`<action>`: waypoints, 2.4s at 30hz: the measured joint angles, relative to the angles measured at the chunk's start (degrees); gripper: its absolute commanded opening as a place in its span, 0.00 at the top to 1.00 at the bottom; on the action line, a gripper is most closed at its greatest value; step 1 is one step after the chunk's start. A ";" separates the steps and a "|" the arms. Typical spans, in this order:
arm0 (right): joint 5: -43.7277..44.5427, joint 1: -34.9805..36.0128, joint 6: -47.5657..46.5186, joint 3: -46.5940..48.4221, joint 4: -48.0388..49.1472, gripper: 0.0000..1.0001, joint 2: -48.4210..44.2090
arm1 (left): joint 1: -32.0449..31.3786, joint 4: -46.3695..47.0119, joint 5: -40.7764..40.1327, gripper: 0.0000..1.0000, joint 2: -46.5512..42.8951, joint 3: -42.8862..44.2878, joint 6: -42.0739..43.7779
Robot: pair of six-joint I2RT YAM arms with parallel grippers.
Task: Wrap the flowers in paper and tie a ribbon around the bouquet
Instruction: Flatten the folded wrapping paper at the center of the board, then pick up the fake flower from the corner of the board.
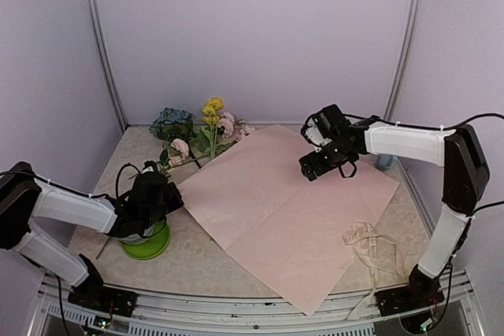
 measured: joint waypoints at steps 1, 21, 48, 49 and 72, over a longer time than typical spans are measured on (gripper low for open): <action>-1.31 0.94 0.66 -1.46 0.70 0.09 -0.37 | -0.02 0.24 0.50 1.00 0.68 0.50 0.52; -0.94 -2.08 8.72 -14.56 2.86 0.07 2.71 | -3.37 -2.05 4.35 0.36 2.62 5.44 6.86; -11.17 -1.99 2.64 -13.03 4.72 0.09 -5.18 | 8.07 -17.75 17.75 0.44 38.60 49.33 21.94; -11.30 -1.99 2.78 -13.33 4.74 0.09 -5.18 | 8.26 -18.14 17.92 0.45 39.65 50.45 21.97; -12.31 -1.62 3.04 -14.36 4.81 0.09 -5.18 | 10.14 -20.11 17.86 1.00 45.13 55.28 24.06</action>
